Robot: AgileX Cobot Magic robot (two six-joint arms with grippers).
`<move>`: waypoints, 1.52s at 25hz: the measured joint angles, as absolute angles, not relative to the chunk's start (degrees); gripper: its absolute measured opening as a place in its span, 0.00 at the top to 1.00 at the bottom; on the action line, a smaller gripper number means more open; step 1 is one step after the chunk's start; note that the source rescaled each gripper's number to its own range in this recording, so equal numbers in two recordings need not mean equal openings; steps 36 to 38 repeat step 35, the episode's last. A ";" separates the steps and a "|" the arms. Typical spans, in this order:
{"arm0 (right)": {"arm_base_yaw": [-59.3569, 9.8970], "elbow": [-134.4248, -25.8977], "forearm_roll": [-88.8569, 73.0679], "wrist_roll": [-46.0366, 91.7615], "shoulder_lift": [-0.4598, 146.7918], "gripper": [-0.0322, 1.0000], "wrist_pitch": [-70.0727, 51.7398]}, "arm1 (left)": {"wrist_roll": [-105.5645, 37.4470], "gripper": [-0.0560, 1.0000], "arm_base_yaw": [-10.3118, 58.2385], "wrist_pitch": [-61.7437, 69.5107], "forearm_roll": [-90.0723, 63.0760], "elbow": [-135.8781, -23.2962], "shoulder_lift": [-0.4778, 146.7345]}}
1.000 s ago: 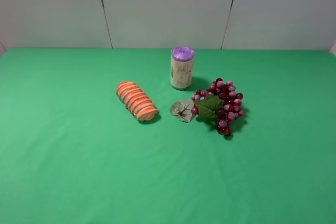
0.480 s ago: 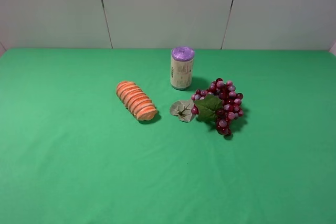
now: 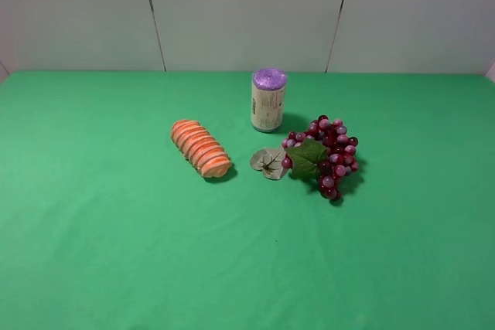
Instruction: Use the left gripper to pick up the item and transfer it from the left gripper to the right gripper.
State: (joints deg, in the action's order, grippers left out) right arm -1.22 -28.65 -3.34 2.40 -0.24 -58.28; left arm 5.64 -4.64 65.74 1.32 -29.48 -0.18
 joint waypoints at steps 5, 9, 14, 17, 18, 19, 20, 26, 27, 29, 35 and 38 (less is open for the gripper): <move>1.71 -28.65 -3.34 2.40 -0.26 0.00 -58.28 | 5.64 0.00 -4.64 65.74 1.32 -29.48 -0.18; 1.83 -28.65 -3.53 2.40 -0.26 0.00 -58.28 | 5.64 0.00 -4.64 65.79 1.32 -29.48 -0.18; 1.83 -28.65 -3.56 2.40 -0.26 0.00 -58.28 | 5.64 0.00 -4.64 65.79 1.32 -29.48 -0.18; 1.83 -28.65 -3.56 2.40 -0.26 0.00 -58.28 | 5.64 0.00 -4.64 65.79 1.32 -29.48 -0.18; 1.83 -28.65 -3.56 2.40 -0.26 0.00 -58.28 | 5.64 0.00 -4.64 65.75 1.32 -29.48 -0.18; 1.83 -28.65 -3.56 2.40 -0.26 0.00 -58.28 | 5.64 0.00 -4.64 65.75 1.32 -29.48 -0.18; 1.83 -28.65 -3.56 2.40 -0.26 0.00 -58.28 | 5.64 0.00 -4.64 65.75 1.32 -29.48 -0.18; 1.83 -28.65 -3.56 2.40 -0.26 0.00 -58.28 | 5.64 0.00 -4.64 65.75 1.32 -29.48 -0.18; 1.83 -28.65 -3.56 2.40 -0.26 0.00 -58.28 | 5.64 0.00 -4.64 65.75 1.32 -29.48 -0.18; 1.83 -28.65 -3.56 2.40 -0.26 0.00 -58.28 | 5.64 0.00 -4.64 65.75 1.32 -29.48 -0.18; 1.83 -28.65 -3.56 2.40 -0.26 0.00 -58.28 | 5.64 0.00 -4.64 65.75 1.32 -29.48 -0.18; 1.83 -28.65 -3.56 2.40 -0.26 0.00 -58.28 | 5.64 0.00 -4.64 65.75 1.32 -29.48 -0.18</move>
